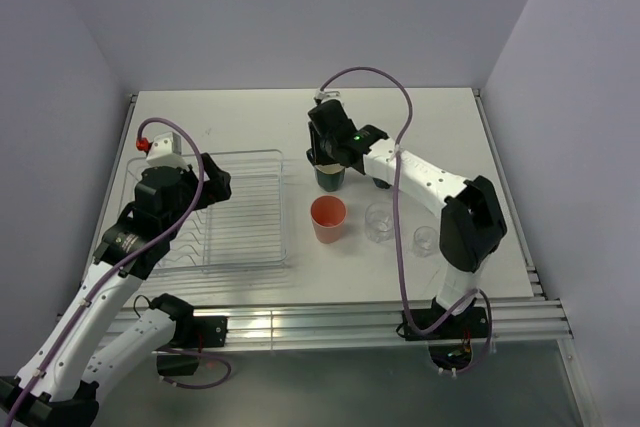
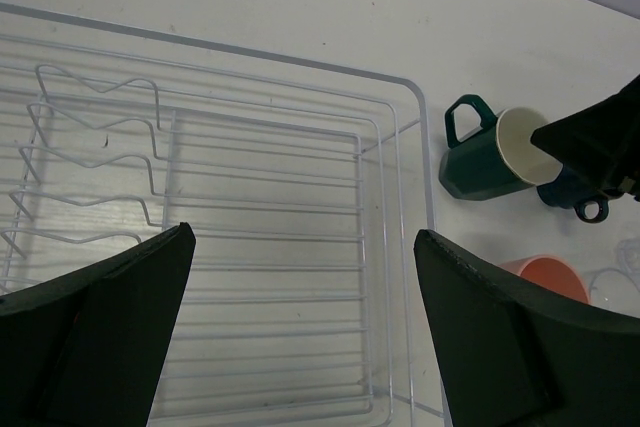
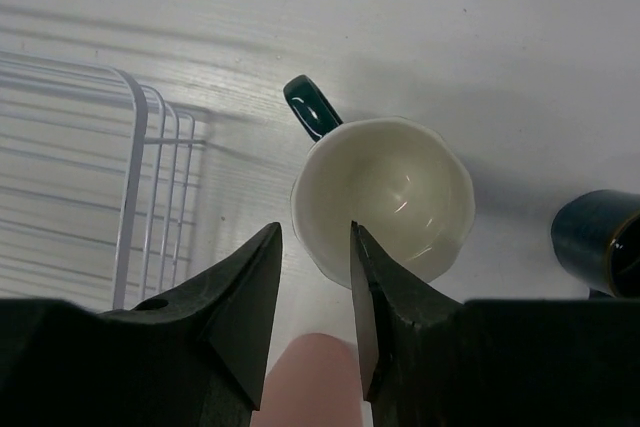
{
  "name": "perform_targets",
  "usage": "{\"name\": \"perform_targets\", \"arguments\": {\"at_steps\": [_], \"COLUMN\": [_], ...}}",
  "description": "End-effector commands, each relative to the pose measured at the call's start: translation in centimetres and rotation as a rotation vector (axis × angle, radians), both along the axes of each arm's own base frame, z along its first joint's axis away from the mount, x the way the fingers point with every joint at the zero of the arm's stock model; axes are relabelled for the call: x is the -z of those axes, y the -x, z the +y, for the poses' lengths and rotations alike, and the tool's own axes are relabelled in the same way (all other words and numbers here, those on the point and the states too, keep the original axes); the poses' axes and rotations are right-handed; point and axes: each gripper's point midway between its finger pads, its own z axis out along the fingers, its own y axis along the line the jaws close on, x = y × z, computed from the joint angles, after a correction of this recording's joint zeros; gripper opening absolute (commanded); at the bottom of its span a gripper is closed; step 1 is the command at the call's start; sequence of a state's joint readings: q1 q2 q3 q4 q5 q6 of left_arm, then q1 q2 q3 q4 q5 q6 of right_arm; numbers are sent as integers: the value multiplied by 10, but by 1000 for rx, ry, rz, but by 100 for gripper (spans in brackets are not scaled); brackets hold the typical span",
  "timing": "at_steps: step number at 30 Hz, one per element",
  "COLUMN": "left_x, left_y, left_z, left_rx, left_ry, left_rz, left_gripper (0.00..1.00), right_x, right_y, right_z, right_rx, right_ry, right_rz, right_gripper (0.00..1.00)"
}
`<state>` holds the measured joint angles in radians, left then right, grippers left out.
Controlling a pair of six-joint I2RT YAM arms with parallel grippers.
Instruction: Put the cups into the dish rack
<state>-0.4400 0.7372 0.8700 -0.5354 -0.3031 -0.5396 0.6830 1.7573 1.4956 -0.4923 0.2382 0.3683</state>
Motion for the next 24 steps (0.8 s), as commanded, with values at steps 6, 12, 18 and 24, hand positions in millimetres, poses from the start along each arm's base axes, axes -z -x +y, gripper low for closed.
{"name": "perform_targets", "arguments": {"at_steps": [6,12,18,24], "left_x": [-13,-11,-11,-9], "left_y": [-3,-3,-4,-4], "left_z": [-3,-4,-4,-3], "left_rx": [15,18,19,15], "left_ry": [18,14,11,7], "left_rz": [-39,-31,-31,-24], "left_gripper": [99,99,99,99], "right_x": [4,19,27,41], "right_y": [0,-2,-8,-13], "right_z": [18,16,15,17], "right_rx": [-16,9,22,15], "right_ry": [41,89,131,170], "right_rz": [4,35,42,65], "right_gripper": [40,40,40,40]}}
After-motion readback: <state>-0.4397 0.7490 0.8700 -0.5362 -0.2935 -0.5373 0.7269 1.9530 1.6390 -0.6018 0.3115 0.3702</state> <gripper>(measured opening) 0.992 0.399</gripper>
